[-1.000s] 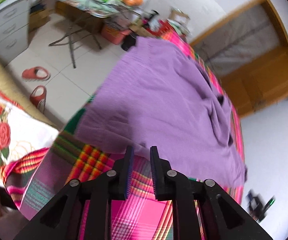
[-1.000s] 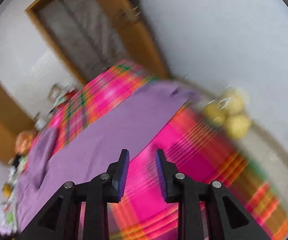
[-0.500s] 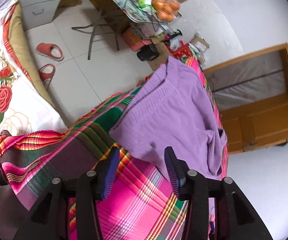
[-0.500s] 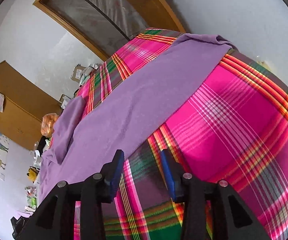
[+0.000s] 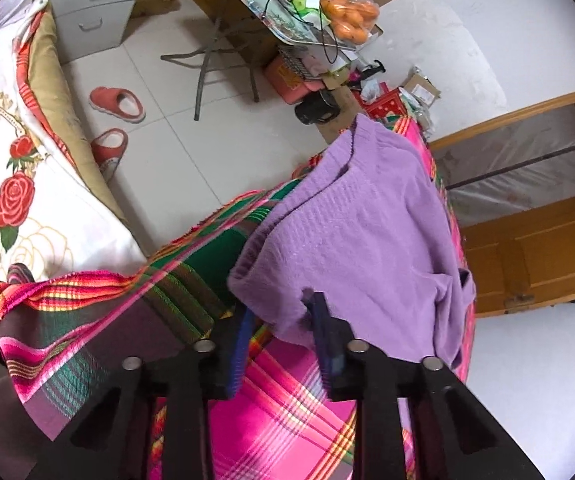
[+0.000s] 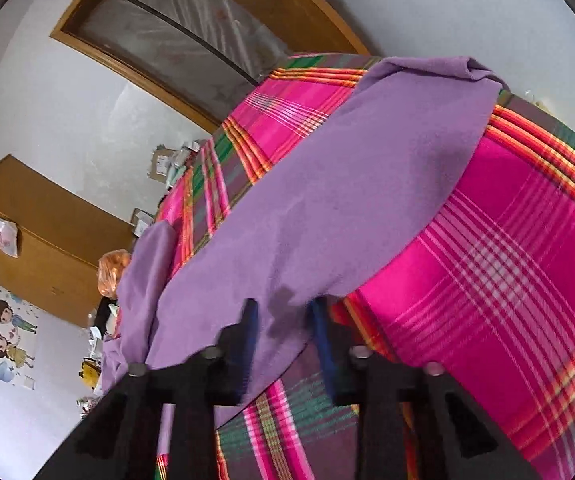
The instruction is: Fold clothes
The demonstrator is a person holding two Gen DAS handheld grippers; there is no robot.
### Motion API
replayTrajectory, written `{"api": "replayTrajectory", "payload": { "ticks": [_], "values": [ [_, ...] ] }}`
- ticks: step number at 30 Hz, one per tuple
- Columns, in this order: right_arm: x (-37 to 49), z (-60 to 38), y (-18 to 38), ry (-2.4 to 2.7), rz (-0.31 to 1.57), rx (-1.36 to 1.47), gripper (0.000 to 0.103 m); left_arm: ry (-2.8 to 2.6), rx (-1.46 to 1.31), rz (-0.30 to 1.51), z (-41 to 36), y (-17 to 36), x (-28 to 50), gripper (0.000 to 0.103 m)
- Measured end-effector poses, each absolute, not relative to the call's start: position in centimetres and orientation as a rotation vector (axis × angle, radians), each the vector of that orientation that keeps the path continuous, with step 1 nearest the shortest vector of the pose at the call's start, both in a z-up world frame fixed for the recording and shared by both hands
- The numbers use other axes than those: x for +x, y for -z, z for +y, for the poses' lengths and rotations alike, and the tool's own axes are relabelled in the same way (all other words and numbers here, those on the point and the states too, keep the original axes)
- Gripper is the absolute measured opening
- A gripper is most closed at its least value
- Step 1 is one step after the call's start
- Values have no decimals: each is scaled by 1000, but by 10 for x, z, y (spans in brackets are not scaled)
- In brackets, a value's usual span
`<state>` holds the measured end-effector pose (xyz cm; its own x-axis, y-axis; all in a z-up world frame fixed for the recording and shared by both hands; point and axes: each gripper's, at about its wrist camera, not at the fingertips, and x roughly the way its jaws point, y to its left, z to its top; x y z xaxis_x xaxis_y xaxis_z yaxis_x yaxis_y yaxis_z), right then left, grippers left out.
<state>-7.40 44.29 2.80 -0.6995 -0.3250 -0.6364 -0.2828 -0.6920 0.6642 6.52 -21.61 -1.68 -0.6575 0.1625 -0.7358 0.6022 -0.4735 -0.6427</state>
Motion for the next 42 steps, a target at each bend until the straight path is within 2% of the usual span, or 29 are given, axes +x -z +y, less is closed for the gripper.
{"api": "replayTrajectory", "payload": {
  "ticks": [1, 3, 12, 18, 24, 27, 31, 37, 42],
  "values": [
    [-73, 445, -26, 2589, -1243, 1200, 7, 2210, 1120, 1413, -216, 17, 64, 19],
    [-71, 450, -23, 2566, -1284, 1185, 5, 2226, 1113, 1402, -215, 14, 64, 15],
    [-27, 455, -56, 2543, -1314, 1023, 4, 2338, 1053, 1383, -214, -9, 73, 10],
    [14, 446, -102, 2594, -1192, 966, 4, 2409, 1002, 1374, -222, -36, 88, 7],
    [37, 437, -102, 2617, -1124, 1086, 4, 2441, 1001, 1325, -227, -49, 107, 7],
    [41, 431, -77, 2585, -1082, 1264, 4, 2396, 1065, 1314, -231, -37, 110, 7],
    [47, 433, -48, 2526, -1102, 1416, 5, 2325, 1170, 1288, -236, -17, 107, 7],
    [54, 437, -49, 2534, -1078, 1438, 7, 2361, 1301, 1130, -236, -25, 86, 7],
    [60, 457, -55, 2658, -1096, 1386, 24, 2344, 1276, 1204, -242, -28, 96, 10]
  ]
}}
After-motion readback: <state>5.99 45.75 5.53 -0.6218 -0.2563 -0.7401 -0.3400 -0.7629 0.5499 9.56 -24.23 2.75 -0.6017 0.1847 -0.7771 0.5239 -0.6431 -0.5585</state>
